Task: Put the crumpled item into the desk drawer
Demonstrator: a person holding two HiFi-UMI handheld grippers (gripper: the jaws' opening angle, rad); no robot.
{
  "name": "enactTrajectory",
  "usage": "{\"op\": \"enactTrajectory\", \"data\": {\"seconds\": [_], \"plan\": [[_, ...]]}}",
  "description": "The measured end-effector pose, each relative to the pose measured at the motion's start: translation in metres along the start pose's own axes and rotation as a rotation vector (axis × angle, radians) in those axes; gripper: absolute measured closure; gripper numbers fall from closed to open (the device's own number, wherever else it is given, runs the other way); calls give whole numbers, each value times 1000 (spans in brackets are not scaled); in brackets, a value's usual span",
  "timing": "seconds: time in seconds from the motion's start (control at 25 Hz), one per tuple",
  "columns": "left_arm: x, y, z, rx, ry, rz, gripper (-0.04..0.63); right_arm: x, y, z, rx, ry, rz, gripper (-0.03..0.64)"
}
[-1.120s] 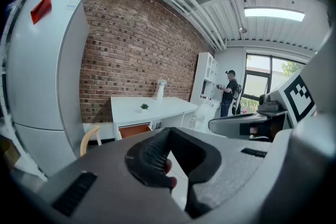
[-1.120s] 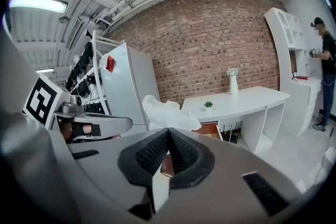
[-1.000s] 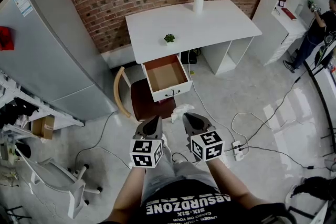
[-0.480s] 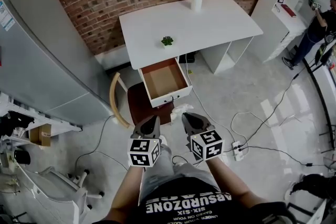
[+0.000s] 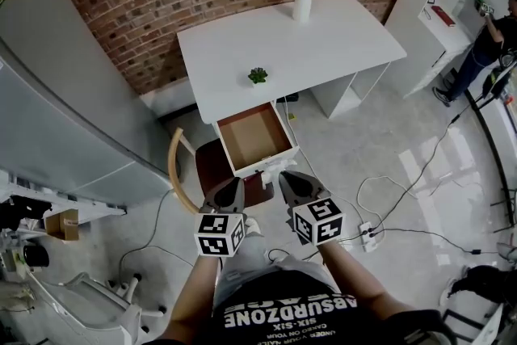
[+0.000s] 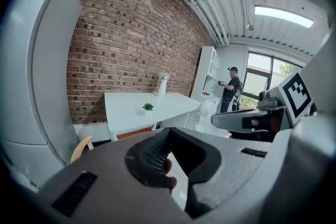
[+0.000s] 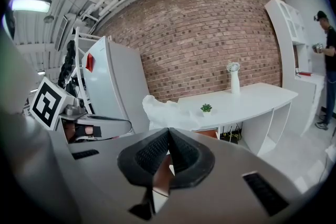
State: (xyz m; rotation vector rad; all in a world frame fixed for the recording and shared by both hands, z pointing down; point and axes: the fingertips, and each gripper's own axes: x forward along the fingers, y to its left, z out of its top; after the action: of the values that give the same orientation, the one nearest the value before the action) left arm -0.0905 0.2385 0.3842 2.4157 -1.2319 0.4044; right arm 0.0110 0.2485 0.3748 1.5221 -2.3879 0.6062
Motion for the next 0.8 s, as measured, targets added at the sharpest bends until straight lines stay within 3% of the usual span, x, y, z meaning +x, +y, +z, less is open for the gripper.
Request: {"op": "enactTrajectory", "data": {"seconds": [0.8], "plan": [[58, 53, 22, 25, 27, -102, 589, 59, -22, 21, 42, -9, -119, 618]]}}
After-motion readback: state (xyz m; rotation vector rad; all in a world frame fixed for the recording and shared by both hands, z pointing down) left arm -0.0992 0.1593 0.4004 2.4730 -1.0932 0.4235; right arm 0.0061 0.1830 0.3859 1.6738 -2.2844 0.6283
